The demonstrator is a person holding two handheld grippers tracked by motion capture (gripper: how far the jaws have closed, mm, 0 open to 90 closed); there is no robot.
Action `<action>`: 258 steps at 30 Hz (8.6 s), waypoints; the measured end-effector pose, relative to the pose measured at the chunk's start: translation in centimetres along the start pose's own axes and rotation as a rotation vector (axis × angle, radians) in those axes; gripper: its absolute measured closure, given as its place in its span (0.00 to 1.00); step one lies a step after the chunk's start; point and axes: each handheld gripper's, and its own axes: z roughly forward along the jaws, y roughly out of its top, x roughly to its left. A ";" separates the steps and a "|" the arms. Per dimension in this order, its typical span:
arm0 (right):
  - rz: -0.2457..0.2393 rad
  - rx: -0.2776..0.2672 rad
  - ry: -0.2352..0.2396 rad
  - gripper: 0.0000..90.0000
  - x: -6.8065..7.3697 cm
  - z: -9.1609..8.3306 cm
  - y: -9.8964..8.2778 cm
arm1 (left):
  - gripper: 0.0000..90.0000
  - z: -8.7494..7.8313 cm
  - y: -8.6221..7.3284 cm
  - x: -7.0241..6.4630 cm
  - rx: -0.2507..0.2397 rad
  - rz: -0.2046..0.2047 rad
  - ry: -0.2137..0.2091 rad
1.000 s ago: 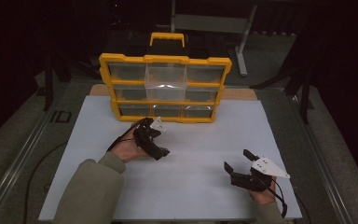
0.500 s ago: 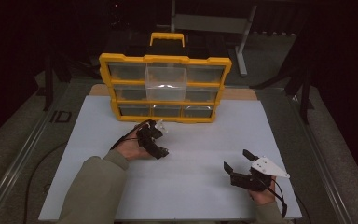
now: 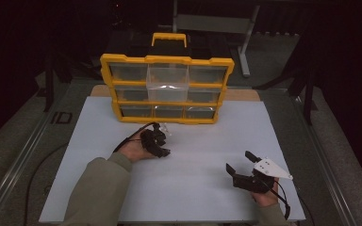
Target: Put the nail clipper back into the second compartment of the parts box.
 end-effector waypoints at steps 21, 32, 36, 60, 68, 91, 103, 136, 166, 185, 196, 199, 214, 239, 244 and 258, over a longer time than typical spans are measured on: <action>-0.009 0.009 0.010 0.12 0.3 0.3 0.0 | 0.88 0.2 0.5 -0.9 -0.003 0.045 -0.022; -0.005 0.003 0.013 0.12 0.3 0.1 0.1 | 0.89 -0.2 0.6 -0.9 -0.012 0.013 -0.043; -0.007 0.001 0.015 0.12 0.3 0.1 0.1 | 0.89 -0.9 0.8 -1.2 -0.037 0.020 -0.036; -0.014 -0.006 0.024 0.12 0.4 0.1 0.1 | 0.89 -6.2 0.5 -1.7 -0.118 0.015 0.004; -0.014 -0.005 0.024 0.12 0.5 0.1 0.0 | 0.89 -7.6 1.0 -1.8 -0.131 0.021 0.007; -0.007 -0.013 0.023 0.12 0.4 0.1 0.1 | 0.89 -11.3 2.0 -1.8 -0.187 0.025 0.020; -0.003 -0.015 0.020 0.12 0.3 0.0 0.1 | 0.89 -13.1 2.9 -1.7 -0.207 0.031 0.026; 0.002 -0.015 0.022 0.12 0.3 0.0 0.1 | 0.89 -18.4 5.3 -1.2 -0.278 0.048 0.042; 0.001 -0.015 0.022 0.12 0.3 0.1 0.1 | 0.89 -22.6 7.0 -0.3 -0.313 0.060 0.056; 0.001 -0.015 0.021 0.12 0.3 0.1 0.1 | 0.89 -24.8 7.9 0.8 -0.336 0.017 0.076; 0.008 -0.016 0.024 0.12 0.2 0.0 0.1 | 0.89 -26.6 8.4 1.9 -0.342 -0.032 0.100; 0.008 -0.016 0.024 0.12 0.3 0.1 0.0 | 0.89 -26.8 8.8 2.2 -0.336 -0.050 0.099; 0.008 -0.014 0.023 0.12 0.2 0.1 0.0 | 0.89 -26.8 10.1 3.3 -0.342 -0.124 0.153; 0.002 -0.012 0.027 0.12 0.2 0.1 0.0 | 0.89 -25.7 11.5 3.3 -0.430 -0.176 0.285; 0.003 -0.010 0.026 0.12 0.3 0.1 0.0 | 0.89 -25.2 11.6 3.3 -0.418 -0.172 0.275; -0.004 -0.010 0.025 0.12 0.3 0.1 0.0 | 0.17 -24.0 11.9 3.4 -0.387 -0.232 0.269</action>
